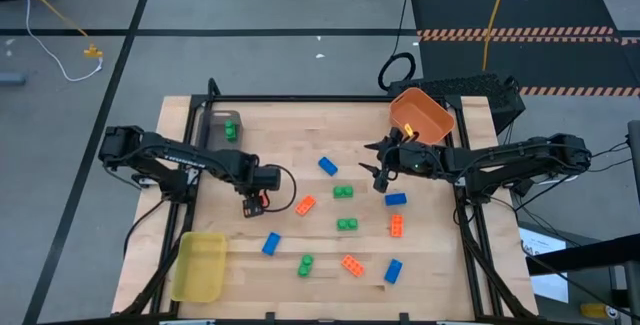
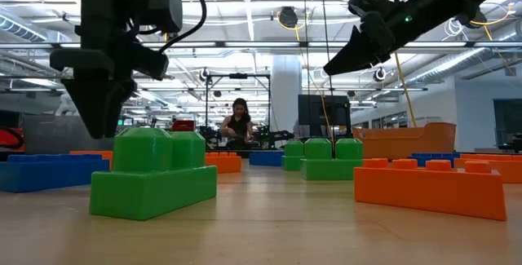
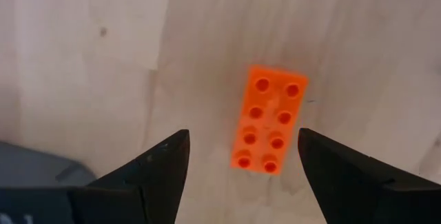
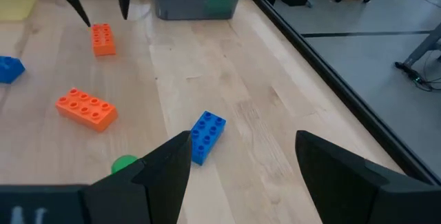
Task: Sort & place blocks by color
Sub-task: Put the orange game piece into the orange bin
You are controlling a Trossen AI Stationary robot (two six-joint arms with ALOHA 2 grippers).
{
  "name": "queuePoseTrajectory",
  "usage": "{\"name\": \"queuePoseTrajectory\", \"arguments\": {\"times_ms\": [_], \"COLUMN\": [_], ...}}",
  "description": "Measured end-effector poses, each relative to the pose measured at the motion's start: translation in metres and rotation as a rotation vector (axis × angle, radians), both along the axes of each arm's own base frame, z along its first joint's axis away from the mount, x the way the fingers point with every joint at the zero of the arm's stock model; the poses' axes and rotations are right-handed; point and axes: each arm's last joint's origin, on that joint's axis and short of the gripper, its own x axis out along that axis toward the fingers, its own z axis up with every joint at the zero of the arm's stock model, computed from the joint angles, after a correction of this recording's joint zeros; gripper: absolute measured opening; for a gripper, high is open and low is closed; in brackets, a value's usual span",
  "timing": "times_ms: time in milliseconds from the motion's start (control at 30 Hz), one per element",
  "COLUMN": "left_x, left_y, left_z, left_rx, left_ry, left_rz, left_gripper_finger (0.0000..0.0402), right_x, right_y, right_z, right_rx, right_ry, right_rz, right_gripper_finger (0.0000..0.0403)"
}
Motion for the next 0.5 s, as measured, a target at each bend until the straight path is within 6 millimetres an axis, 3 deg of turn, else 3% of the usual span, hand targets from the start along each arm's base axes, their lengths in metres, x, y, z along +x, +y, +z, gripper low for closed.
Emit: {"name": "queuePoseTrajectory", "arguments": {"times_ms": [233, 500], "left_x": [0.001, -0.005], "left_y": [-0.002, -0.002], "left_z": [-0.002, -0.042], "left_rx": [-0.029, -0.053], "left_ry": [-0.019, 0.035], "left_rz": [-0.024, -0.022], "left_gripper_finger": [0.0272, 0.0271], "right_x": [0.000, 0.000], "right_y": [0.000, 0.000], "right_z": [0.000, 0.000], "right_rx": [0.010, 0.015], "right_ry": [-0.004, -0.006], "right_rz": [-0.004, -0.007], "right_gripper_finger": [0.0251, 0.0251]}}
